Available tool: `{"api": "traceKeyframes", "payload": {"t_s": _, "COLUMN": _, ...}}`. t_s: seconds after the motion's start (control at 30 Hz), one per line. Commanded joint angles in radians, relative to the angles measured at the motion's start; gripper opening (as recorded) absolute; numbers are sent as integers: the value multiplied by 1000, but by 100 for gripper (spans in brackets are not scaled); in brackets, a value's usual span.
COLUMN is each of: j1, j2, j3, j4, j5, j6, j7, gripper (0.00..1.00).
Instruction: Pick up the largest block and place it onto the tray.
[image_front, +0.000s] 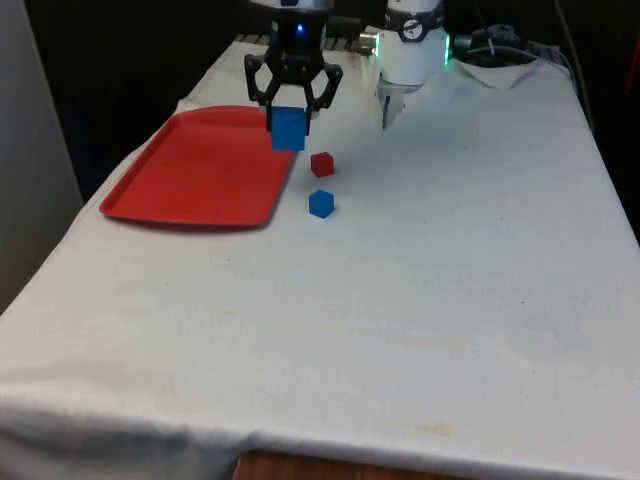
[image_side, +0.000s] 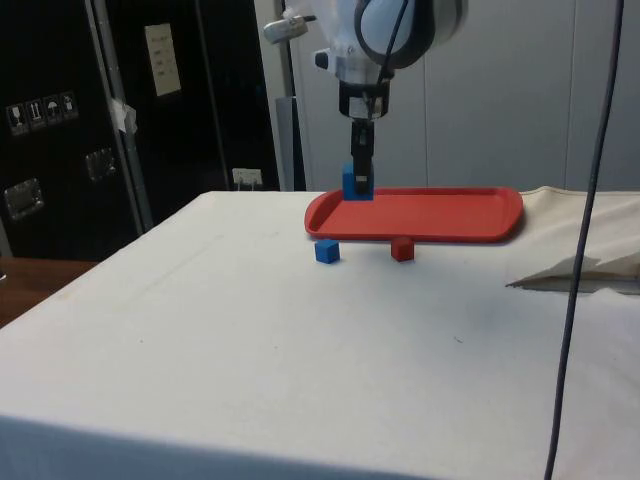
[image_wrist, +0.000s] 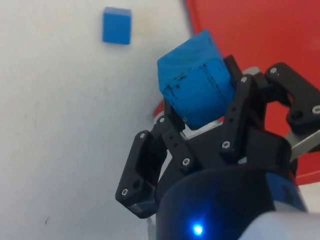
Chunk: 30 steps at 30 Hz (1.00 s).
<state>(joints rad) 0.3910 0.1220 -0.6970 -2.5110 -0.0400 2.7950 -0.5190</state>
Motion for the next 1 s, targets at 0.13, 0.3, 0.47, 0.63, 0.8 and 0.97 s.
{"api": "traceKeyframes", "payload": {"t_s": 0.13, "j1": -14, "j2": 13, "j3": -27, "j4": 11, "j5": 19, "j6": 0, "j7": -46, "gripper": 0}}
{"api": "traceKeyframes", "payload": {"t_s": 0.3, "j1": -19, "j2": 28, "j3": -46, "j4": 20, "j5": 27, "j6": 0, "j7": -70, "gripper": 0}}
{"api": "traceKeyframes", "payload": {"t_s": 0.47, "j1": -26, "j2": 55, "j3": -74, "j4": 37, "j5": 57, "j6": 0, "j7": -119, "gripper": 0}}
{"api": "traceKeyframes", "payload": {"t_s": 0.63, "j1": -31, "j2": 81, "j3": -91, "j4": 50, "j5": 92, "j6": 1, "j7": -163, "gripper": 0}}
{"api": "traceKeyframes", "payload": {"t_s": 0.8, "j1": -44, "j2": 116, "j3": -100, "j4": 64, "j5": 156, "j6": 3, "j7": -227, "gripper": 0}}
{"api": "traceKeyframes", "payload": {"t_s": 0.97, "j1": -56, "j2": 149, "j3": -99, "j4": 77, "j5": 222, "j6": 3, "j7": -285, "gripper": 0}}
